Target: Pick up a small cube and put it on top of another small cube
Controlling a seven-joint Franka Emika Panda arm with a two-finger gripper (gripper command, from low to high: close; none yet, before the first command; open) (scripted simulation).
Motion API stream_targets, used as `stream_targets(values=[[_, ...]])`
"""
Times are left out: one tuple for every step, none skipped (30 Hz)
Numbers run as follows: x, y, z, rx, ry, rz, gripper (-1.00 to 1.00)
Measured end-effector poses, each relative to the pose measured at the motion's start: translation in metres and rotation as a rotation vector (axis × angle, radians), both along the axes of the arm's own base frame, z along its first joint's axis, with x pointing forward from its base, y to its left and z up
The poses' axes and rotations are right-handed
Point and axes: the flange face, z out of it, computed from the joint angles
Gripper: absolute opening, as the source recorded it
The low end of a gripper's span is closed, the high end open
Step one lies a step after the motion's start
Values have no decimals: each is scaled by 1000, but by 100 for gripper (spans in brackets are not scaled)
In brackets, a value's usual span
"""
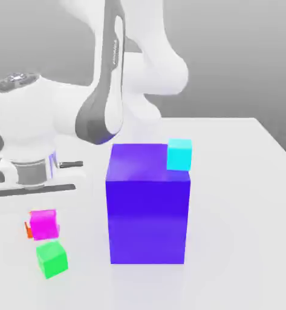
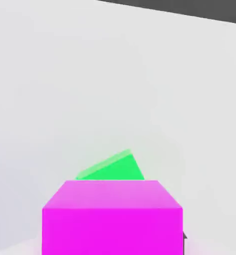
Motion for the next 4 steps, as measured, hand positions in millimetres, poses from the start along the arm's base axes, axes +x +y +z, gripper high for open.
stream_targets(values=[[-1, 0, -11, -1, 1, 0, 100], [-1, 0, -11, -1, 1, 0, 100], [-1, 0, -11, -1, 1, 0, 100], [-1, 0, -11, -1, 1, 0, 100]])
